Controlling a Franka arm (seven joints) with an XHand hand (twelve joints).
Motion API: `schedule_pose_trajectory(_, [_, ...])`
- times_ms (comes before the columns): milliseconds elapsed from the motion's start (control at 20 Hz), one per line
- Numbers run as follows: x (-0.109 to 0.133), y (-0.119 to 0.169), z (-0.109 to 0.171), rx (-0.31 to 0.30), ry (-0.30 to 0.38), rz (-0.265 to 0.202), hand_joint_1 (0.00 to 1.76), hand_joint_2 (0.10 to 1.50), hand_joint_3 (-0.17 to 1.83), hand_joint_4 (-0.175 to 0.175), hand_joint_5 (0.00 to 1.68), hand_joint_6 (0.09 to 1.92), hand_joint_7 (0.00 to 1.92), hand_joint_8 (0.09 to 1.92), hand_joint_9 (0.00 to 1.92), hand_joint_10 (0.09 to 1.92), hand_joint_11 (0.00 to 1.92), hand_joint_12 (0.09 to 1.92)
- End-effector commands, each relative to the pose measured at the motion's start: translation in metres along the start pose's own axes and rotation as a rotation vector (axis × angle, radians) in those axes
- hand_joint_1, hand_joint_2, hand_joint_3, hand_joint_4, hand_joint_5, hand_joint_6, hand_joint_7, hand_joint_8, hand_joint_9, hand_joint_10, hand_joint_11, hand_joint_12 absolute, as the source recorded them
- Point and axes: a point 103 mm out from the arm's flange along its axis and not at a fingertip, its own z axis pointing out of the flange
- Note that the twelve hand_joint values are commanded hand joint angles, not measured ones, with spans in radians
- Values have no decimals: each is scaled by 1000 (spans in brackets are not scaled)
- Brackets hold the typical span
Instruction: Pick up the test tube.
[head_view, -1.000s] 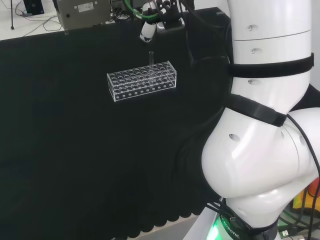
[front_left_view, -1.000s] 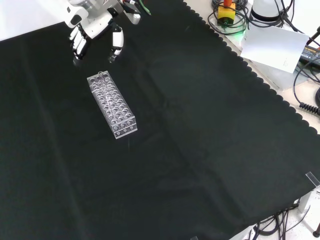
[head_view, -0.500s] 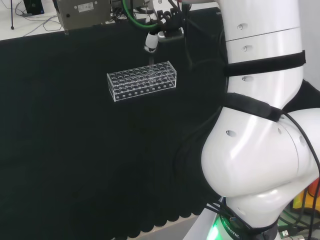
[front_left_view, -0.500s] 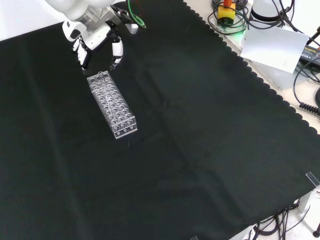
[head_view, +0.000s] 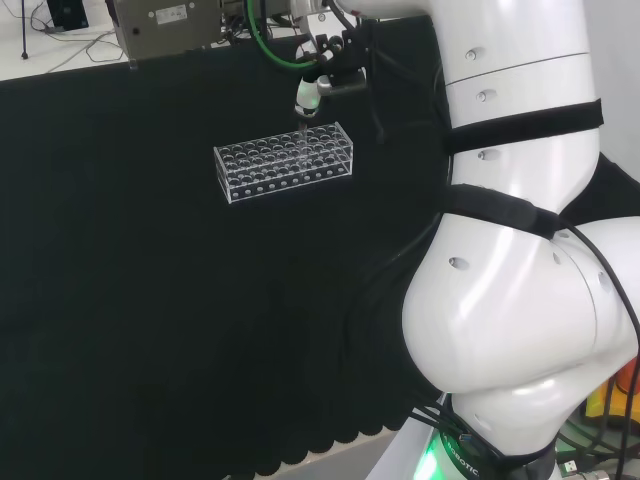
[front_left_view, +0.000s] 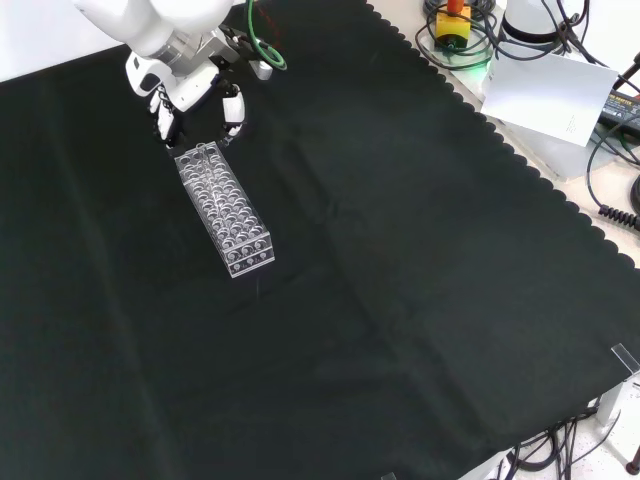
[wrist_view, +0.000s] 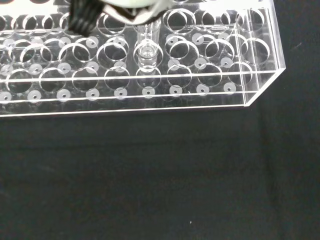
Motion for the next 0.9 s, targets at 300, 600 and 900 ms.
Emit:
schedule_pose_trajectory(300, [2,13,3,-5,5,6,1061,672,747,-170,438,806,711,902,648,819,363,1456])
schedule_pose_trajectory(600, [5,21,6,-23,11,6,1086,665,777,-172,489,848,777,889,709,796,401,1442])
schedule_pose_trajectory(900, [8,24,8,-32,19,0,1104,660,798,-175,556,872,934,862,806,754,457,1413])
